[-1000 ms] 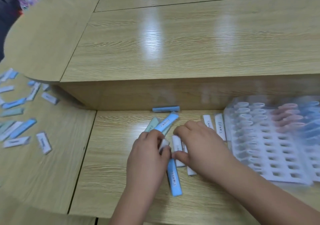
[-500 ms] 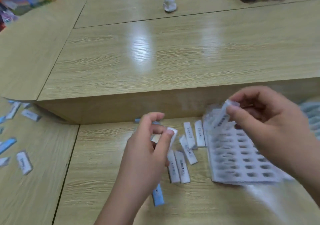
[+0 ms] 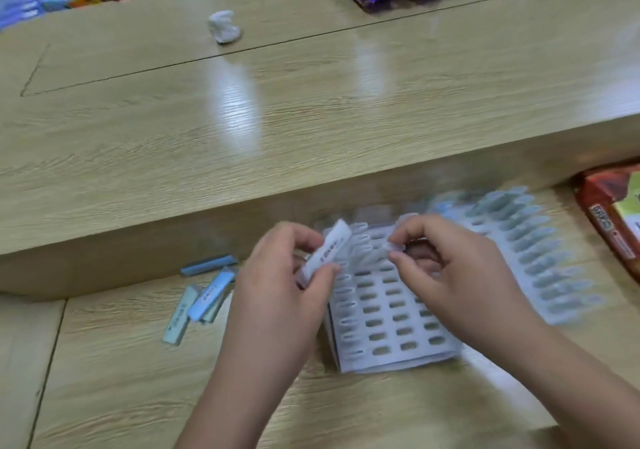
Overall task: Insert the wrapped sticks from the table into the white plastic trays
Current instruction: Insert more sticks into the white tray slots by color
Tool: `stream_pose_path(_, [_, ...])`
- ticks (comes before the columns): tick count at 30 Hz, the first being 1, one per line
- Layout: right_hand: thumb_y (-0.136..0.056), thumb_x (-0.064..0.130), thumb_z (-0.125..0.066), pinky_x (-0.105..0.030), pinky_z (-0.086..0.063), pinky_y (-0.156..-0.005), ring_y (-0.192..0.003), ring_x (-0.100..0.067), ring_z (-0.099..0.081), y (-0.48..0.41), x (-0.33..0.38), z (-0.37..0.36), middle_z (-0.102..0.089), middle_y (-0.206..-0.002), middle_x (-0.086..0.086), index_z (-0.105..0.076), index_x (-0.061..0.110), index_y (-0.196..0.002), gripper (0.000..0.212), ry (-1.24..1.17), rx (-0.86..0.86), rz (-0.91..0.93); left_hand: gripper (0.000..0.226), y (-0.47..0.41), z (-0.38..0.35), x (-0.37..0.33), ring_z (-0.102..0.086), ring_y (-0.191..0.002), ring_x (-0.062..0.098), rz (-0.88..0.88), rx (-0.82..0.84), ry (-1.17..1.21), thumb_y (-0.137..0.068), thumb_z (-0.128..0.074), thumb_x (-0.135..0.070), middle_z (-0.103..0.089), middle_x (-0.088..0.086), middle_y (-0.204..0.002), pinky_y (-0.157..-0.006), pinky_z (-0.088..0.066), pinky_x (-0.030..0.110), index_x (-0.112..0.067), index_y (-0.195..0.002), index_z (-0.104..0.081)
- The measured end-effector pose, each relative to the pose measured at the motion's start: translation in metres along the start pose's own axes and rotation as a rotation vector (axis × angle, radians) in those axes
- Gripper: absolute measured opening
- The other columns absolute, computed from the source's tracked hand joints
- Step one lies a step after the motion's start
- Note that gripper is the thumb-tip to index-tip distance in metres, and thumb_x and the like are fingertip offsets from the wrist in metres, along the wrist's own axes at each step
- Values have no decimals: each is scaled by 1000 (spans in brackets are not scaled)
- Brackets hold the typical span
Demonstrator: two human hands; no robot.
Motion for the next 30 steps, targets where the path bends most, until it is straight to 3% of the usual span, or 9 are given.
stream_pose_path(3, [-87,22,-70,-15,-50,-66,-83,2,-62,1,0,-7,-64,-90,19,-60,35,-91,17,87,40,60,15,0,1,1,-52,-57,-1,-52,-52,-18,-81,-77,-31,-58,-22,-70,-55,-38,13,-39,-88,-66])
stream_pose_path(6, [-86,20,-72,-30,-53,-59,-74,-3,-60,2,1,-9,-64,-86,17,-64,27,-94,13,248,34,156,17,1,0,-5,-57,-69,-4,-134,-54,-59,-83,-77,-18,-61,-23,-77,-60,-39,8,-31,-93,-73])
stream_pose_path(10, [-83,14,-76,-35,-50,-49,-75,-21,-67,2,5,-13,-68,-82,7,-72,19,-90,10,441,8,303,31,5,-7,-11,-59,-79,9,-242,20,-74,-89,-66,-5,-58,-14,-96,-65,-45,17,-25,-112,-73])
stream_pose_path(13, [-76,6,-81,-37,-51,-47,-82,-26,-68,4,5,-17,-71,-89,4,-76,17,-95,23,513,15,363,41,9,-11,-11,-58,-78,8,-298,56,-127,-88,-67,-3,-56,-13,-98,-67,-46,22,-26,-123,-67])
stream_pose_path(15, [-79,5,-79,-38,-55,-53,-89,-27,-67,4,3,-13,-72,-95,3,-77,16,-99,23,472,-12,364,42,9,-11,-12,-60,-82,5,-292,38,-130,-88,-68,-10,-59,-18,-99,-70,-48,21,-33,-122,-61])
stream_pose_path(18, [-84,6,-74,-40,-57,-64,-94,-26,-66,4,-1,-5,-72,-101,3,-76,15,-104,22,377,-32,311,31,7,-12,-14,-61,-88,-1,-234,0,-117,-87,-68,-24,-62,-22,-92,-74,-49,22,-42,-105,-51])
stream_pose_path(23, [-85,15,-72,-32,-57,-67,-98,-23,-65,7,0,-7,-71,-103,5,-75,17,-106,22,385,38,359,18,9,1,-23,-62,-79,1,-340,-140,-164,-90,-70,-29,-63,-18,-85,-66,-49,21,-35,-96,-53])
stream_pose_path(28, [-85,4,-72,-40,-57,-69,-100,-25,-64,6,-6,-5,-70,-106,1,-74,12,-109,25,322,-15,324,7,13,-5,-24,-63,-81,0,-479,-82,-145,-90,-65,-25,-65,-18,-99,-67,-51,20,-27,-96,-61])
stream_pose_path(30, [-88,4,-69,-41,-56,-72,-102,-27,-63,7,-8,-4,-70,-108,0,-74,11,-110,23,297,-11,322,4,12,-17,-18,-63,-82,-1,-470,-44,-213,-90,-64,-28,-67,-18,-98,-62,-53,26,-26,-93,-65])
Point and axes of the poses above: each hand's wrist, its own y-axis away from the middle knuckle, its own z-axis out of the back of the hand, x = y × z, the point moved 5 cm from there along -y, towards the middle knuckle
